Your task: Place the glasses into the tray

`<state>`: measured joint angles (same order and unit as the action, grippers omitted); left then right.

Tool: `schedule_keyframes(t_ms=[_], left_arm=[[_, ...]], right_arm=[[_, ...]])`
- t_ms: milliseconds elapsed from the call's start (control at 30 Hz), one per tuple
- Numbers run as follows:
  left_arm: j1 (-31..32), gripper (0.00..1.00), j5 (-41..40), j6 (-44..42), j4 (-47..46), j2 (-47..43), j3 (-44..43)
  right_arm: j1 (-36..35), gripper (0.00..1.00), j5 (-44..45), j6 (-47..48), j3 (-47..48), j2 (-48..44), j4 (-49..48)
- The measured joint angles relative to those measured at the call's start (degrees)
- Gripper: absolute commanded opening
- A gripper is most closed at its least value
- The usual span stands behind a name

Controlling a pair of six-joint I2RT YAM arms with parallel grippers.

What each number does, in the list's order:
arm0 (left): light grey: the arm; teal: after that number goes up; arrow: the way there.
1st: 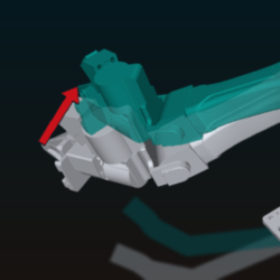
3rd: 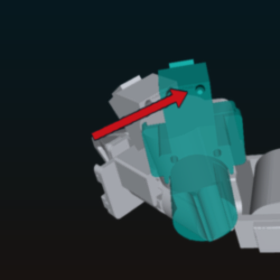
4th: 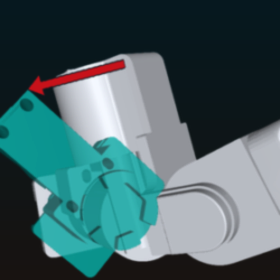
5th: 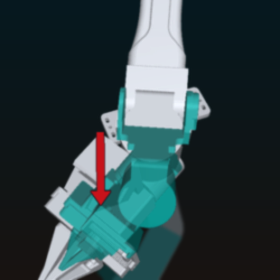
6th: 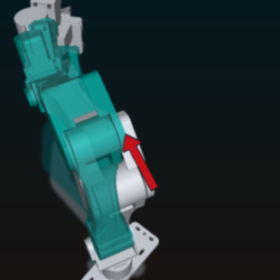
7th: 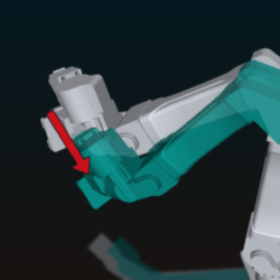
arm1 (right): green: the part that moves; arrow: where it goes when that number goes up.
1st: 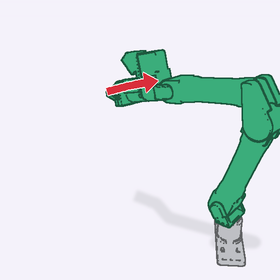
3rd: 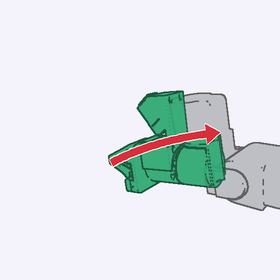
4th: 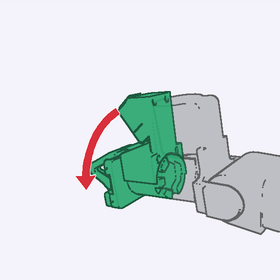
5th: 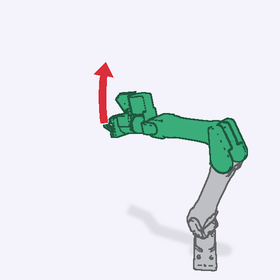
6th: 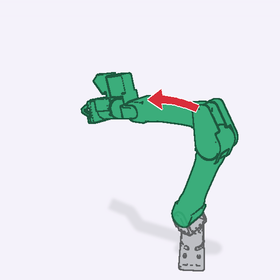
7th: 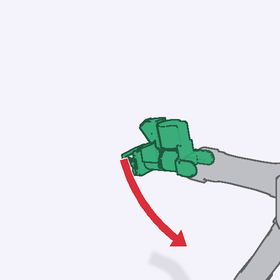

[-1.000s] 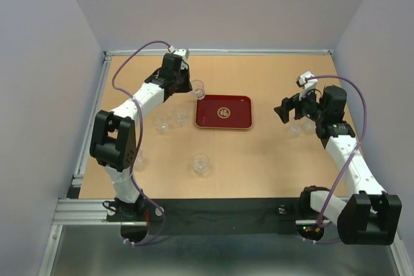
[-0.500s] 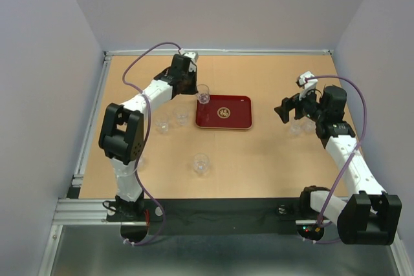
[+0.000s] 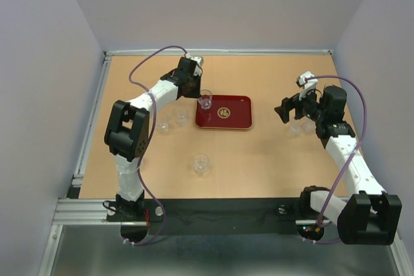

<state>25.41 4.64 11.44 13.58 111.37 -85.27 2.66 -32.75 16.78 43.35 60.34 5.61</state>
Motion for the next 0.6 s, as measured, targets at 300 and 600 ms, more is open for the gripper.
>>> schedule_keyframes(t_ms=[300, 600], left_arm=[[0.2, 0.62, -0.6, -0.1, 0.0, 0.0, -0.9], [0.3, 0.81, -2.5, -2.1, 0.0, -6.7, -0.9]], right_arm=[[0.0, 1.00, 0.5, 0.1, 0.0, 0.0, 0.0], [0.1, 1.00, 1.5, 0.9, 0.0, -0.1, 0.0]])
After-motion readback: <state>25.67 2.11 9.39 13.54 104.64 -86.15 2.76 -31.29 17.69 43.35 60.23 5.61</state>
